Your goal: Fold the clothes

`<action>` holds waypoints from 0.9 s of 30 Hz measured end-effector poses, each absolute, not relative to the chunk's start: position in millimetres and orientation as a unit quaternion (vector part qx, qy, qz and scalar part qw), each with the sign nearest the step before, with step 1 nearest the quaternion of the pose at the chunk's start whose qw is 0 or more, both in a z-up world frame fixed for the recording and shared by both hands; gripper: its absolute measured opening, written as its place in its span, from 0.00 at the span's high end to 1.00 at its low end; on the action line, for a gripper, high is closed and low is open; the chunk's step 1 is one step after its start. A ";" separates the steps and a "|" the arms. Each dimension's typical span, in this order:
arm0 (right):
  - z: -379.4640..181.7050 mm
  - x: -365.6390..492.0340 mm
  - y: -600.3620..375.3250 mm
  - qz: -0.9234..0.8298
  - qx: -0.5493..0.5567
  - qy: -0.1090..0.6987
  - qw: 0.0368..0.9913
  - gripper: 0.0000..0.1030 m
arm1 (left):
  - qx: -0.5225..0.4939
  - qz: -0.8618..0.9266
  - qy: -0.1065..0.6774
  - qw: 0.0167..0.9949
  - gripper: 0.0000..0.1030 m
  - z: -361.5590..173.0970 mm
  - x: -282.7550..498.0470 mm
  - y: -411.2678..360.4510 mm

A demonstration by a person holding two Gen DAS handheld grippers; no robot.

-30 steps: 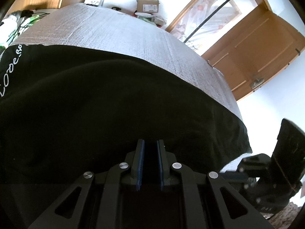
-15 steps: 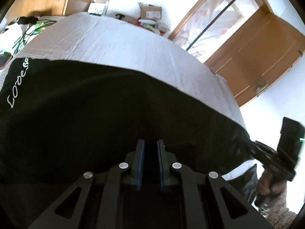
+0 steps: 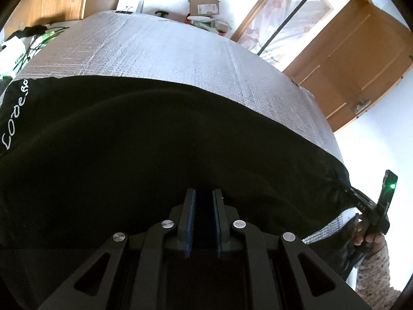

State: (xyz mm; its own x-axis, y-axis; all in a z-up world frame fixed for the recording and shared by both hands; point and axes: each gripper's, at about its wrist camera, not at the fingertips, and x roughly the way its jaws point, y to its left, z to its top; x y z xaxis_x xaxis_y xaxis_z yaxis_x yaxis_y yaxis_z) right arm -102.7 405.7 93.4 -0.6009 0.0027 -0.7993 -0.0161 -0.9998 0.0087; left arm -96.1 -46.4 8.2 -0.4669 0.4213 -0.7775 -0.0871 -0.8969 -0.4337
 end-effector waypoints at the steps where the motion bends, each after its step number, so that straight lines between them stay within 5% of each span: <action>1: 93.4 -99.6 413.6 0.896 -0.444 0.007 0.016 0.75 | -0.493 0.840 -0.170 0.151 0.87 8.4 -96.8 -46.2; 10: 103.2 -77.3 486.4 0.886 -0.449 0.054 0.100 0.71 | -0.482 0.848 -0.165 0.144 0.87 15.9 -88.6 -53.1; 27: 120.2 39.7 436.9 0.899 -0.434 0.042 0.034 0.71 | -0.460 0.866 -0.168 0.103 0.87 27.3 -6.2 -93.7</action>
